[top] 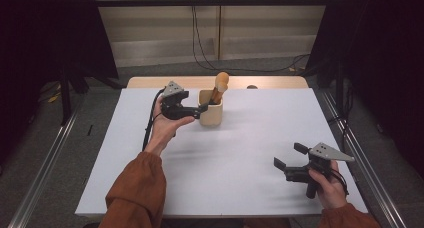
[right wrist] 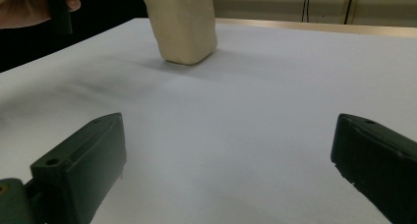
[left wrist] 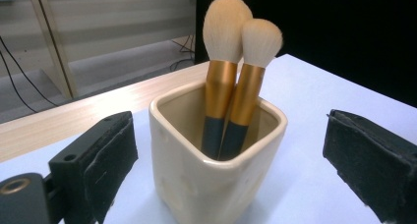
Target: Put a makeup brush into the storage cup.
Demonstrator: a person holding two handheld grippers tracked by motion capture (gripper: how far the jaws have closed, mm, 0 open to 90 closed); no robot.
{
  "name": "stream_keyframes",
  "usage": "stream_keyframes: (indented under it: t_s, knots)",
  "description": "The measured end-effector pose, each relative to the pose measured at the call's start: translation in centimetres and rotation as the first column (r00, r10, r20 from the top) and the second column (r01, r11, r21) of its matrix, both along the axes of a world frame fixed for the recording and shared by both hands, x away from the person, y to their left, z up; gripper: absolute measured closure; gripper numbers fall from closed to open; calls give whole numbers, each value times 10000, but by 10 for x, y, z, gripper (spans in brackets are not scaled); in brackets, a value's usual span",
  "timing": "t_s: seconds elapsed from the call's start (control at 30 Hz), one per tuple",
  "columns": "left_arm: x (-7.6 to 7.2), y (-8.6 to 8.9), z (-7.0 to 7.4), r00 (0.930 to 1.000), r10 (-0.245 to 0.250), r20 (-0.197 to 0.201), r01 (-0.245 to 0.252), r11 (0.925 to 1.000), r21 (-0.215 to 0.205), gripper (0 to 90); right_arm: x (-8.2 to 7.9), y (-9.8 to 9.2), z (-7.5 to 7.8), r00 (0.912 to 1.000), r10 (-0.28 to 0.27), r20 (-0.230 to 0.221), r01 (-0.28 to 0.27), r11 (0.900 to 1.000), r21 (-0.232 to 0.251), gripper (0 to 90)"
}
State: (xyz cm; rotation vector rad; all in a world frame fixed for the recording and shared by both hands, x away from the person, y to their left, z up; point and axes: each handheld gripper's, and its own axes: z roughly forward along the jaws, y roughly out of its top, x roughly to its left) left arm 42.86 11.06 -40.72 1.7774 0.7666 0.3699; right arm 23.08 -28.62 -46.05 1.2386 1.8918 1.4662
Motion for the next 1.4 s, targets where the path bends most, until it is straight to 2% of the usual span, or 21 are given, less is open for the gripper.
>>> stream_keyframes:
  t_s: [0.13,0.23,0.4,0.5,0.7,0.93,1.2,1.4]
  knots:
    - [-4,5,2,9999,1,-107,-3,9999,-153,35,1,1,0,10000,28,-17,-28,10000,-6,0]
    - [-7,9,3,10000,62,57,-61,10000,-47,26,1,1,0,10000,43,-21,-43,10000,12,0]
    - [-13,14,4,9999,10,164,-4,9993,-382,26,2,0,0,10000,29,-7,-29,10000,32,0]
    - [-18,14,3,9996,73,277,-70,9999,-105,27,1,0,0,10000,20,-6,-20,10000,19,0]
    - [-26,20,1,9991,26,412,-20,9999,-132,33,1,0,0,10000,12,0,-12,10000,32,0]
    - [-38,30,-2,9993,70,377,-70,10000,-2,34,1,0,1,10000,35,19,-35,10000,12,0]
    - [-51,50,1,9981,365,487,-368,9993,53,34,1,1,1,10000,13,41,-13,10000,11,0]
    - [-60,61,3,9977,411,536,-421,9990,170,34,1,1,1,10000,2,44,-2,10000,-16,0]
